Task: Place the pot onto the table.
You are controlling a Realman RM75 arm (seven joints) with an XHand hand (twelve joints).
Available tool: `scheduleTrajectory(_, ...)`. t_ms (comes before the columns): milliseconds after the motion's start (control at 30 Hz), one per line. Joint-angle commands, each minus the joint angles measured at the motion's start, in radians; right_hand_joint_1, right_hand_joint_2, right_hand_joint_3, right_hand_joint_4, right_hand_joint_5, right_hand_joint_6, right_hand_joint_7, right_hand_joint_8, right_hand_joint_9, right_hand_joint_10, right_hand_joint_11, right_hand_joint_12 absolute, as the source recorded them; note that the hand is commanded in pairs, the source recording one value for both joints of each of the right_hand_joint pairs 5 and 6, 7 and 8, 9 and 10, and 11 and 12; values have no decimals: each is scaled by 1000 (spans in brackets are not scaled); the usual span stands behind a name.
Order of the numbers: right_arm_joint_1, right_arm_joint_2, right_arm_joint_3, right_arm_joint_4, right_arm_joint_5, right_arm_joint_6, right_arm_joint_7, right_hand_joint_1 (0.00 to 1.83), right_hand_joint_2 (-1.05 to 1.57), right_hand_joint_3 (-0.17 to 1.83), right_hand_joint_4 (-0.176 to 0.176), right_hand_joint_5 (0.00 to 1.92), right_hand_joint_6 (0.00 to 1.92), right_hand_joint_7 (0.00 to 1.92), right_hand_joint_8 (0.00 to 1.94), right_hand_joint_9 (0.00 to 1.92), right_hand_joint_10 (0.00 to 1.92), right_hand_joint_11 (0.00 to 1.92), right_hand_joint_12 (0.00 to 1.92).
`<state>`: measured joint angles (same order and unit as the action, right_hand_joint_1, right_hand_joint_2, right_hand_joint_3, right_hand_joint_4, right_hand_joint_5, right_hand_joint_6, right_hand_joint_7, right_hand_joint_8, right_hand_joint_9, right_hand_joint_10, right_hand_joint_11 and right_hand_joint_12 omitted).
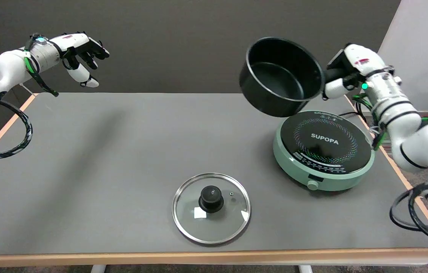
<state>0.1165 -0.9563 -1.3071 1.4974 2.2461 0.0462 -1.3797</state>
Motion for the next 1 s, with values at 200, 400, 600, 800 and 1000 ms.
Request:
scheduleTrajectory(200, 411, -112, -321, -397, 2, -156, -6, 1148, 843, 1461, -111, 1629, 1629, 1629, 1629, 1629, 1629, 1629, 1629)
scheduleTrajectory(400, 517, -207, -322, -585, -115, -176, -7, 1146, 855, 1441, -111, 1632, 1632, 1632, 1632, 1632, 1632, 1632, 1632)
scheduleTrajectory(600, 614, -280, -323, -744, -197, -182, -8, 1139, 879, 1410, -110, 1640, 1640, 1640, 1640, 1640, 1640, 1640, 1640)
scheduleTrajectory(800, 689, -335, -323, -876, -312, -184, -8, 1125, 925, 1359, -108, 1652, 1652, 1652, 1652, 1652, 1652, 1652, 1652)
scheduleTrajectory(1000, 717, -379, -323, -901, -382, -180, -8, 1112, 975, 1298, -107, 1665, 1665, 1665, 1665, 1665, 1665, 1665, 1665)
